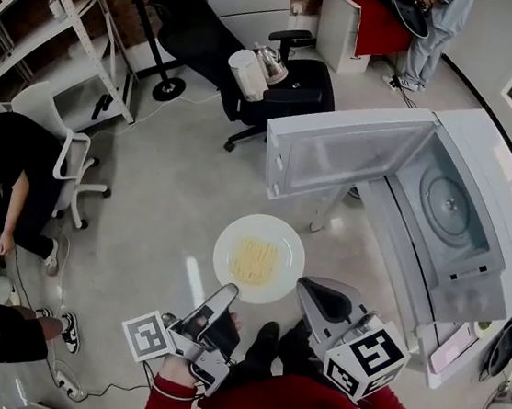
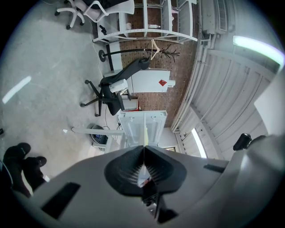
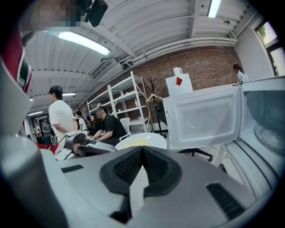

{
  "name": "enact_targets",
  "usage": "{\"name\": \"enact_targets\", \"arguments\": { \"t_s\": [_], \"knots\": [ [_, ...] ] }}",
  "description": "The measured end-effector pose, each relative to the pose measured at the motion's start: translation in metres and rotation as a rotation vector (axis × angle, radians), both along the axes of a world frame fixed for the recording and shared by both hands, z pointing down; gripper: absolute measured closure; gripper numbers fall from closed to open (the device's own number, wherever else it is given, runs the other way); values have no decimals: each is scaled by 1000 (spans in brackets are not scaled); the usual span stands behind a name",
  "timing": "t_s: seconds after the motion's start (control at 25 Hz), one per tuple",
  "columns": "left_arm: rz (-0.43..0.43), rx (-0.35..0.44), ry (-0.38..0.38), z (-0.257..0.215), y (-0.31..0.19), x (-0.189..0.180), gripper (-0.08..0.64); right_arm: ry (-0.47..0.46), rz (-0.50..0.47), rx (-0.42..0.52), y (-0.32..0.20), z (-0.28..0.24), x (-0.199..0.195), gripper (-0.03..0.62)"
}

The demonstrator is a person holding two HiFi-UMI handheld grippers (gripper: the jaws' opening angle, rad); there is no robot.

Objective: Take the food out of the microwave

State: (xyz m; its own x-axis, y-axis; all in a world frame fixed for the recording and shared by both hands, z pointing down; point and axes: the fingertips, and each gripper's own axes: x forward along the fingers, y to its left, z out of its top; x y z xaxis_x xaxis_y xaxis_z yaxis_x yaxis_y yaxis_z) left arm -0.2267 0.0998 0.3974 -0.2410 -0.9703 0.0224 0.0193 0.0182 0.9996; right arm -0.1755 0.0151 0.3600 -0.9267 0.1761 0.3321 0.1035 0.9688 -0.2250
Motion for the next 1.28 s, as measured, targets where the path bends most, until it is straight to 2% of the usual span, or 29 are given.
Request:
{"name": "enact_targets", "arguments": {
  "t_s": [1.28],
  "knots": [
    [6, 16, -13, -5, 16, 6, 543, -17, -13, 13, 19, -3, 6, 583]
  ]
}}
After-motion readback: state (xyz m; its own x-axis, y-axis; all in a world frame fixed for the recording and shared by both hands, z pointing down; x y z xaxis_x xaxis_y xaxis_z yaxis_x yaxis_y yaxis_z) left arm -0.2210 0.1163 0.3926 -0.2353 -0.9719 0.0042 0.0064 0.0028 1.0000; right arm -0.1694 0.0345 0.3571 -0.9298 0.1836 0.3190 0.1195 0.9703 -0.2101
